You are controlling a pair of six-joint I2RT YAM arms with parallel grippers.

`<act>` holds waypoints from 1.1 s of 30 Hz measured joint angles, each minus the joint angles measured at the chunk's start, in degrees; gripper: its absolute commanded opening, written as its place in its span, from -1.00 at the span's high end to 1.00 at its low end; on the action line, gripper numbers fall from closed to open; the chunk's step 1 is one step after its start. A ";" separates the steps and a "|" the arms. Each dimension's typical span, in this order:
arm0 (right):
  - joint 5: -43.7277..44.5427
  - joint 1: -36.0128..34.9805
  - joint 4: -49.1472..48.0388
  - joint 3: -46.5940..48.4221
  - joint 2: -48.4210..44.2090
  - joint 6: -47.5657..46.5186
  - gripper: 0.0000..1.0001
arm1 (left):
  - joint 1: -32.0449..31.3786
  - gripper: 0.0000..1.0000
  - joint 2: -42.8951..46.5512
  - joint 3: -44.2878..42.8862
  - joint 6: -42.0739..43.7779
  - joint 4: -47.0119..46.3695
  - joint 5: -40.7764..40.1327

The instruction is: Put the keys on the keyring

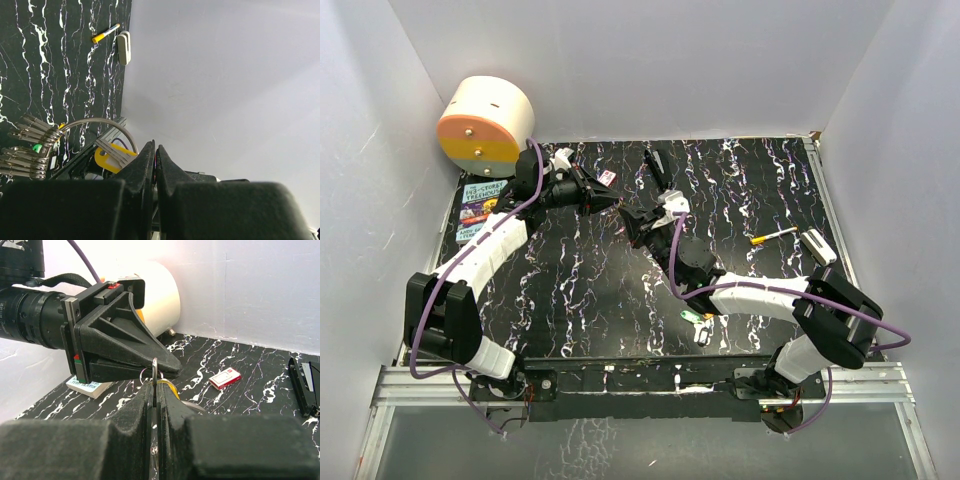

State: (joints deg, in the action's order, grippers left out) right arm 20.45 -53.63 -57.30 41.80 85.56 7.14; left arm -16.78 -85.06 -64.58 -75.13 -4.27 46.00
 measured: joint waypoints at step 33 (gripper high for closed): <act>-0.42 -0.07 -4.63 -3.04 -1.33 -1.53 0.85 | 0.17 1.00 -2.80 0.17 -4.85 -1.79 0.94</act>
State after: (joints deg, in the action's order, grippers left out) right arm 20.03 -53.69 -61.93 38.76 84.23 5.61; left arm -16.60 -87.85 -64.40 -79.99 -6.07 46.94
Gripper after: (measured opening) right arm 0.091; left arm 0.007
